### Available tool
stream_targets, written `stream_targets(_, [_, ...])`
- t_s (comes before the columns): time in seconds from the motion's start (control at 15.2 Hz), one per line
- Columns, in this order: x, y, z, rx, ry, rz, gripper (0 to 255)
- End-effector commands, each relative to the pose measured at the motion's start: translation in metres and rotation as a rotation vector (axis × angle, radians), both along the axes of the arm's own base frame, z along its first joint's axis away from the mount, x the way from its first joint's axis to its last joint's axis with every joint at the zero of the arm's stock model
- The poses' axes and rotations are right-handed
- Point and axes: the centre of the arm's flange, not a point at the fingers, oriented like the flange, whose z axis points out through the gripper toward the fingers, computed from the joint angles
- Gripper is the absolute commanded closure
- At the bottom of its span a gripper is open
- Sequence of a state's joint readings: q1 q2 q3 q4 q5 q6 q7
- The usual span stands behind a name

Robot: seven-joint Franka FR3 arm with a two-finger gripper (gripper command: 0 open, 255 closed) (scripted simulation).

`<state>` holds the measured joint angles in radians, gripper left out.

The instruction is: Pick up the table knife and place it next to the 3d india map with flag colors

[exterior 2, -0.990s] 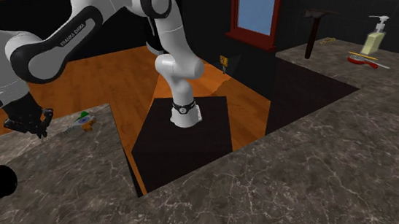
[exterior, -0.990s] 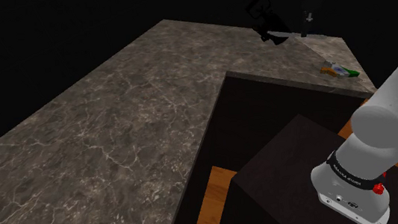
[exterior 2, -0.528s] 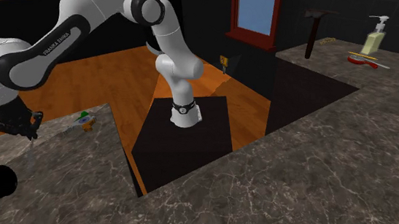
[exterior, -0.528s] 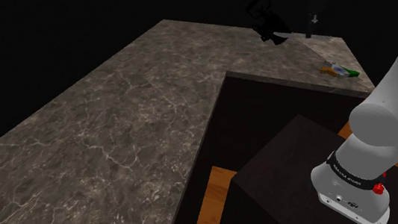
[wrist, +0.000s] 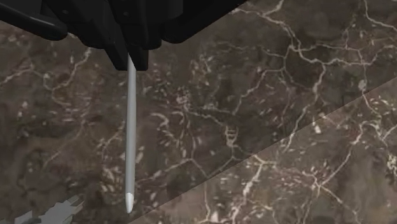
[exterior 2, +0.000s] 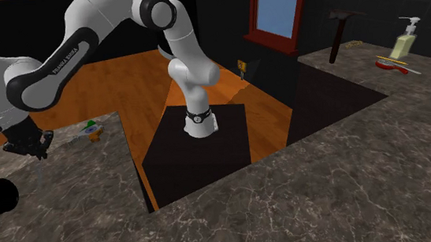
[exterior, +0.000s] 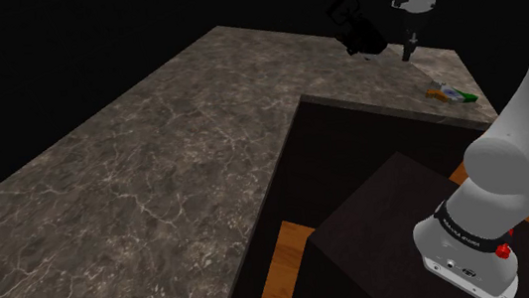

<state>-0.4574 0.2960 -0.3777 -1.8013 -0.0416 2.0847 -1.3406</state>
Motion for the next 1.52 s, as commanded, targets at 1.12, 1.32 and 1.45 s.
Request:
stream_targets(1.12, [0.000,-0.001,-0.032,0.000,0.000,0.000,0])
stream_targets(1.32, [0.003,0.002,-0.006,0.000,0.000,0.000,0])
stream_targets(1.45, [0.005,0.004,0.017,0.000,0.000,0.000,0])
